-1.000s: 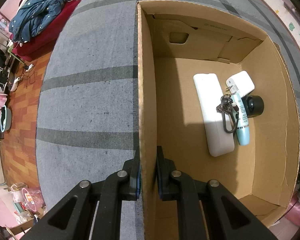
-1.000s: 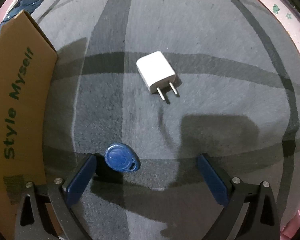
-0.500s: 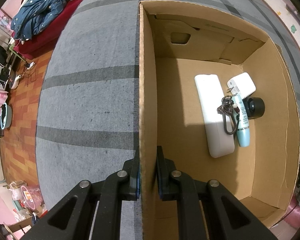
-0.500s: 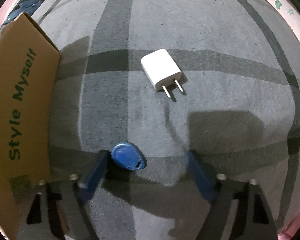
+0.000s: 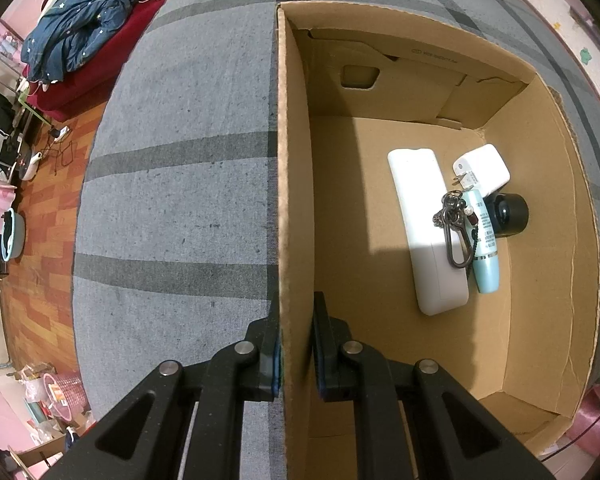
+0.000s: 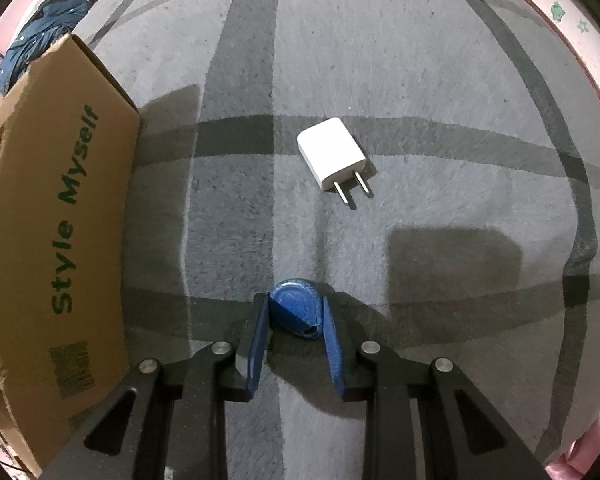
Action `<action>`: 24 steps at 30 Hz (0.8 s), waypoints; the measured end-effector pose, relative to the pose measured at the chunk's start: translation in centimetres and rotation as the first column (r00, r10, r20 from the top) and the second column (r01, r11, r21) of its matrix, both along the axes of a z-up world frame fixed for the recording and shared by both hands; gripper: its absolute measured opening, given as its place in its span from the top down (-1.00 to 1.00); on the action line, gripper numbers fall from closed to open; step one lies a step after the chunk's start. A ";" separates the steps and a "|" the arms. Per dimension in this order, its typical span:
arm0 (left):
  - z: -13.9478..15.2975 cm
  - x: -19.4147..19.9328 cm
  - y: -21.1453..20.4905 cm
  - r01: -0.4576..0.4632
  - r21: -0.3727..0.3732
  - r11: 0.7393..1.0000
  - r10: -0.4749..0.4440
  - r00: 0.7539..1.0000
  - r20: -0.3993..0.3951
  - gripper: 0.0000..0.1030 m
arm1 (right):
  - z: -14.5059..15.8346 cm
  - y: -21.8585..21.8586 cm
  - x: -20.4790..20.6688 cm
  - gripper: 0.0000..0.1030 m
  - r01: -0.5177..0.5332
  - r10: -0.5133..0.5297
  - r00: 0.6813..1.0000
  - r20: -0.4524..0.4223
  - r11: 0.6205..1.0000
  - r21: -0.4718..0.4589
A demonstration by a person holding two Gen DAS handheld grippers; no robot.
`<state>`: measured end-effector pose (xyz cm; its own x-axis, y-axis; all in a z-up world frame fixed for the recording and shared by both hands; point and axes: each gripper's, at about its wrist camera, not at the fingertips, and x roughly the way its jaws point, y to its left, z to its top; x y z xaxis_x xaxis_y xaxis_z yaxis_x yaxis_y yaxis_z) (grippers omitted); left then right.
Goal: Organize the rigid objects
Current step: 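Carry the blue key fob toward the box with the right gripper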
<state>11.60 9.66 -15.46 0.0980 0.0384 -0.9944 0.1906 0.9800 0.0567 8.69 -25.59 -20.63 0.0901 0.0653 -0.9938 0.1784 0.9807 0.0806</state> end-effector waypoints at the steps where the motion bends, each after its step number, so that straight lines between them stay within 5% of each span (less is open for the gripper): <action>1: 0.0 0.0 0.0 0.000 0.000 1.000 0.000 1.000 0.000 0.76 | 0.3 0.1 0.0 0.45 -0.001 0.001 1.000 -0.001 1.000 -0.002; 24: 0.2 -0.1 -0.2 0.024 -0.001 1.000 -0.024 1.000 0.003 0.76 | 8.4 4.5 1.0 0.45 -0.021 0.024 0.996 0.082 0.999 -0.028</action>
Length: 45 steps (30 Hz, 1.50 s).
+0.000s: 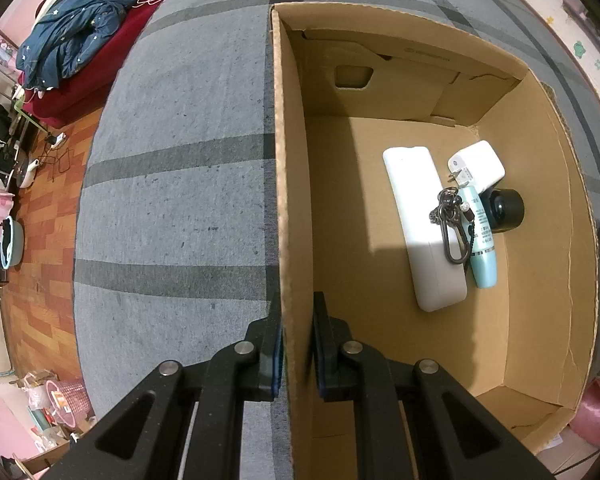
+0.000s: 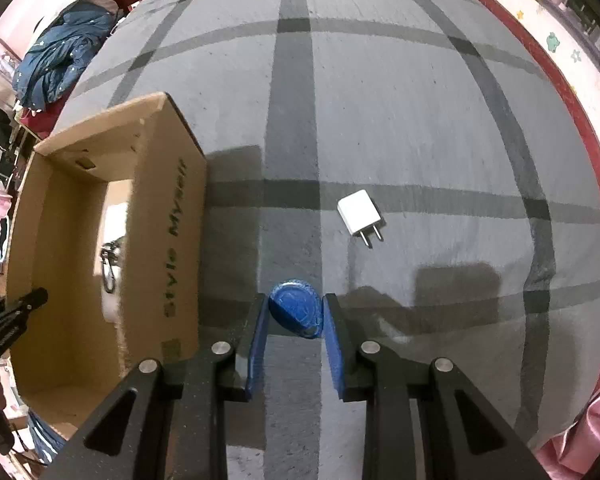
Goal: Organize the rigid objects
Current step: 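Carry the blue key fob toward the box with the right gripper, then lower the blue fob into the box and open the right gripper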
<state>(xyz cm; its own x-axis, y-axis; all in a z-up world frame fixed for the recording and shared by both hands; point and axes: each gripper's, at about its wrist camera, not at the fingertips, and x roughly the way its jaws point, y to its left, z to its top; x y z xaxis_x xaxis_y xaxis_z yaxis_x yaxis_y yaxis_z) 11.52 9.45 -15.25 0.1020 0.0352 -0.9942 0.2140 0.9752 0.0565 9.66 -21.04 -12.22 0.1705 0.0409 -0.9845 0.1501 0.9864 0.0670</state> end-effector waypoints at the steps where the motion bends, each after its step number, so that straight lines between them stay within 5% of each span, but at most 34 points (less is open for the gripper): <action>1: 0.0 0.0 0.0 0.001 0.000 1.000 -0.001 1.000 0.000 0.76 | 0.3 0.3 0.1 0.45 -0.001 0.001 1.000 0.003 1.000 0.000; 24: 0.0 0.2 0.1 -0.002 -0.008 1.000 0.002 1.000 -0.007 0.76 | 5.8 7.2 1.6 0.45 -0.134 0.132 0.989 0.064 0.991 0.016; 45: -0.1 0.2 0.5 -0.007 -0.032 0.999 0.006 1.000 -0.009 0.76 | 3.5 15.4 3.5 0.45 -0.290 0.286 0.956 0.057 0.954 0.078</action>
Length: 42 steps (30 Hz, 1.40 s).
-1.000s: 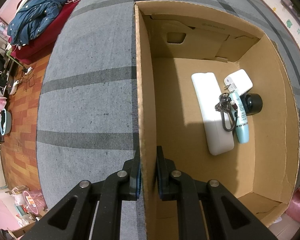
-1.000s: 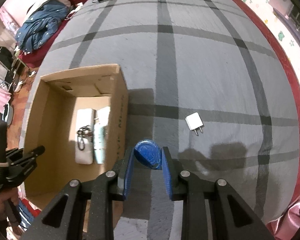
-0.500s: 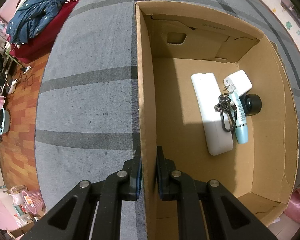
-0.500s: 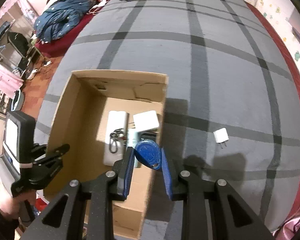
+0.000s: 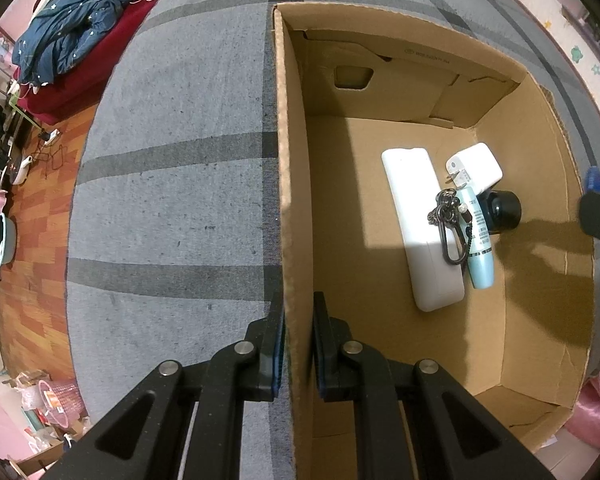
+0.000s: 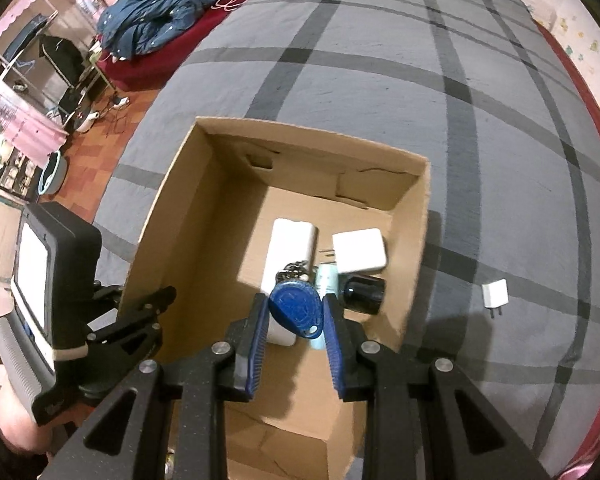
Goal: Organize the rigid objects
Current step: 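Lower the blue fob into the box and open the right gripper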
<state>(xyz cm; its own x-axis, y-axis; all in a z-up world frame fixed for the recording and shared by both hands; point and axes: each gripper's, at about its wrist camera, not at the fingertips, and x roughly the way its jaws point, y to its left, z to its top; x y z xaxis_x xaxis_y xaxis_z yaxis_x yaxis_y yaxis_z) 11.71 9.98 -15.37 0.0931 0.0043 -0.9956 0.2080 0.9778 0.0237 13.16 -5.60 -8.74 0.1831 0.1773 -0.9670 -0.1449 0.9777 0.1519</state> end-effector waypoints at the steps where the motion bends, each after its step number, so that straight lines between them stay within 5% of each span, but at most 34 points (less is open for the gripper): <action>1: 0.0 0.0 0.0 0.000 0.000 1.000 0.000 1.000 0.000 0.76 | -0.2 0.3 0.1 0.45 -0.004 0.004 1.000 -0.002 1.000 0.000; 26: -0.1 0.0 0.3 0.001 -0.015 1.000 -0.001 1.000 -0.003 0.75 | -7.2 3.3 1.9 0.44 -0.045 0.041 0.996 -0.085 0.998 -0.041; 42: -0.1 0.0 0.4 0.004 -0.019 1.000 -0.004 1.000 -0.003 0.75 | -7.5 3.5 1.9 0.43 -0.042 0.038 0.995 -0.091 0.998 -0.046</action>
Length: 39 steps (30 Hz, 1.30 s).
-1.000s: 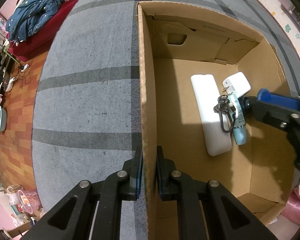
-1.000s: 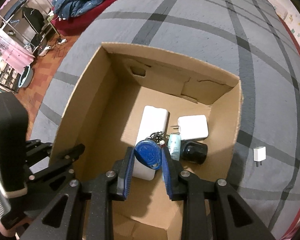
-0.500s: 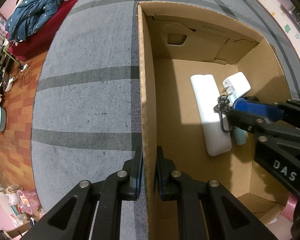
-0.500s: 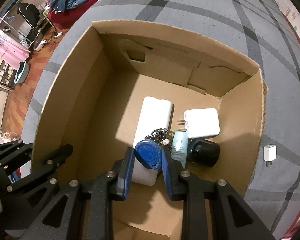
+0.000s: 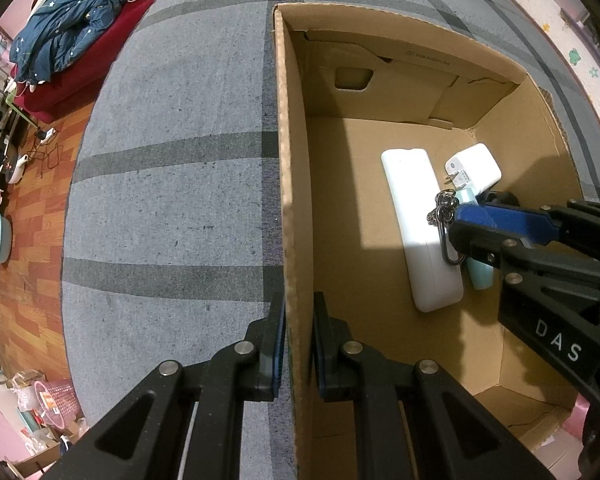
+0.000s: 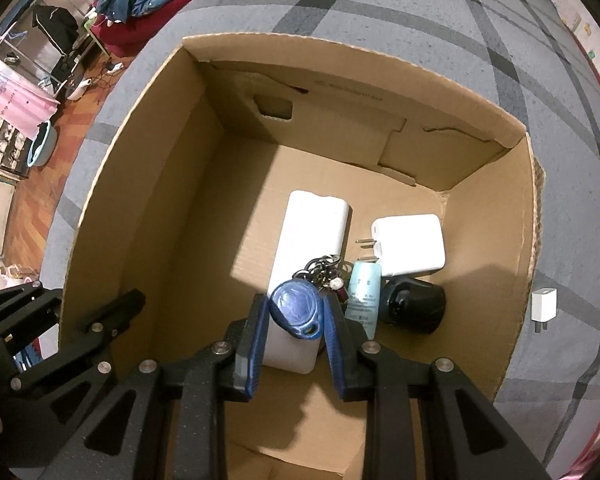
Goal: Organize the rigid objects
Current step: 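Lower the blue fob into the box and open the right gripper, then move the right gripper out of the box over the white plug charger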
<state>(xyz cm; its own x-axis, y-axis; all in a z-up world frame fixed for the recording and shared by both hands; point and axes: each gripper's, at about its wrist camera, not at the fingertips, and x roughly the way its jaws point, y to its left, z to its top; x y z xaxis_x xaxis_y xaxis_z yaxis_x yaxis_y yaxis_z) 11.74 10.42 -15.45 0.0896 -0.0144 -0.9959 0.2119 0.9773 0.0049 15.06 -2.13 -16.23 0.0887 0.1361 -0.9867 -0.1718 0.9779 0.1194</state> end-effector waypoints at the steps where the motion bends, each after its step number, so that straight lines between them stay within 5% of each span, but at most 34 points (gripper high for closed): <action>1: 0.0 0.0 0.0 -0.001 -0.001 1.000 0.001 1.000 0.000 0.75 | 0.0 0.0 0.0 0.43 0.001 -0.001 1.000 0.001 1.000 0.001; 12: 0.0 0.0 0.1 0.001 0.001 1.000 -0.001 1.000 0.001 0.75 | 1.2 -0.2 0.0 -0.01 0.015 -0.015 0.999 0.039 1.000 -0.007; 25: 0.0 0.0 0.1 0.003 0.004 1.000 -0.003 1.000 0.001 0.75 | 2.7 -0.7 -0.2 -0.31 0.020 -0.018 0.997 0.078 1.000 -0.021; 32: 0.0 0.0 0.0 0.004 0.010 1.000 -0.004 1.000 0.000 0.75 | 4.2 -1.5 -0.3 -0.89 0.043 -0.042 0.992 0.116 0.999 -0.003; 39: 0.0 0.2 -0.1 0.003 0.013 1.000 -0.003 1.000 -0.004 0.75 | 5.3 -2.7 -0.1 -0.99 0.068 -0.069 0.989 0.131 0.998 0.011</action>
<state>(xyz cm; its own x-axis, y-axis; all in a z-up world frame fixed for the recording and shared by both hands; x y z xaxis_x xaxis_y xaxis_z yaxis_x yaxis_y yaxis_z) 11.92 10.31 -15.46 0.0858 -0.0019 -0.9963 0.2145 0.9766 0.0166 14.95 -4.86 -10.95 0.2272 0.1318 -0.9649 -0.1187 0.9872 0.1069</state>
